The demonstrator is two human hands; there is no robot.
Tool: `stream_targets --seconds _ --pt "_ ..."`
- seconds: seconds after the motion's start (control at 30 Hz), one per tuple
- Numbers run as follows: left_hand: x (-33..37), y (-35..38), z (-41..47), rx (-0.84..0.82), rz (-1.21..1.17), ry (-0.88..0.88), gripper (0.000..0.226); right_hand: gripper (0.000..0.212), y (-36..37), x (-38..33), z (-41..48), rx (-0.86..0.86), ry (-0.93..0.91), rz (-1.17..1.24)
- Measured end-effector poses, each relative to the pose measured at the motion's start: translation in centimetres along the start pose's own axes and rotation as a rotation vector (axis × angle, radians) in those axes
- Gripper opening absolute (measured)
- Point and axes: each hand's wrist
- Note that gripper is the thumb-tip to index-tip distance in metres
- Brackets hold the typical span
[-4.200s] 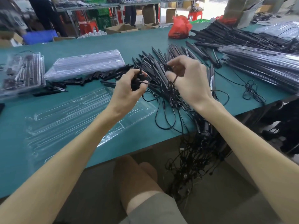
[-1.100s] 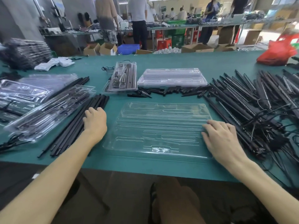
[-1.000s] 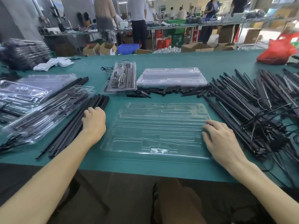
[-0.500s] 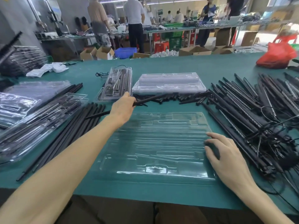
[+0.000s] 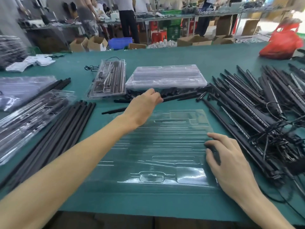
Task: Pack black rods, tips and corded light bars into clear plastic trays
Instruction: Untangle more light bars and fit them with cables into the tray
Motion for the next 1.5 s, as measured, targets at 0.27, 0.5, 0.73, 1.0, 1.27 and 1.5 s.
stream_targets --seconds 0.27,0.5,0.73,1.0,1.27,1.5 --pt "6.6 -6.2 -1.4 0.074 -0.780 -0.187 0.025 0.020 -0.1 -0.1 -0.1 0.006 -0.011 -0.009" --pt "5.1 -4.4 -3.5 -0.074 -1.288 -0.658 0.016 0.026 -0.3 -0.1 0.0 0.007 -0.038 -0.011" --pt "4.0 -1.0 -8.2 -0.183 -1.644 -0.918 0.021 0.050 -0.6 -0.4 -0.2 0.039 0.003 0.058" --pt "2.8 -0.5 -11.5 -0.221 -1.548 -0.968 0.054 0.041 -0.5 -0.2 0.0 0.040 0.010 0.026" --pt "1.9 -2.1 -12.3 -0.370 -1.493 -1.039 0.031 0.028 -0.3 -0.2 0.1 0.009 -0.043 -0.049" --pt "0.5 -2.8 -12.7 -0.552 -0.916 -0.923 0.035 0.023 -0.5 -0.2 -0.1 0.019 -0.007 -0.012"
Point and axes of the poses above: each hand's wrist, its own z-axis towards the middle knuckle, its own y-axis out of the palm, x = y × z, and after that the axes turned 14 degrees about -y, right-handed
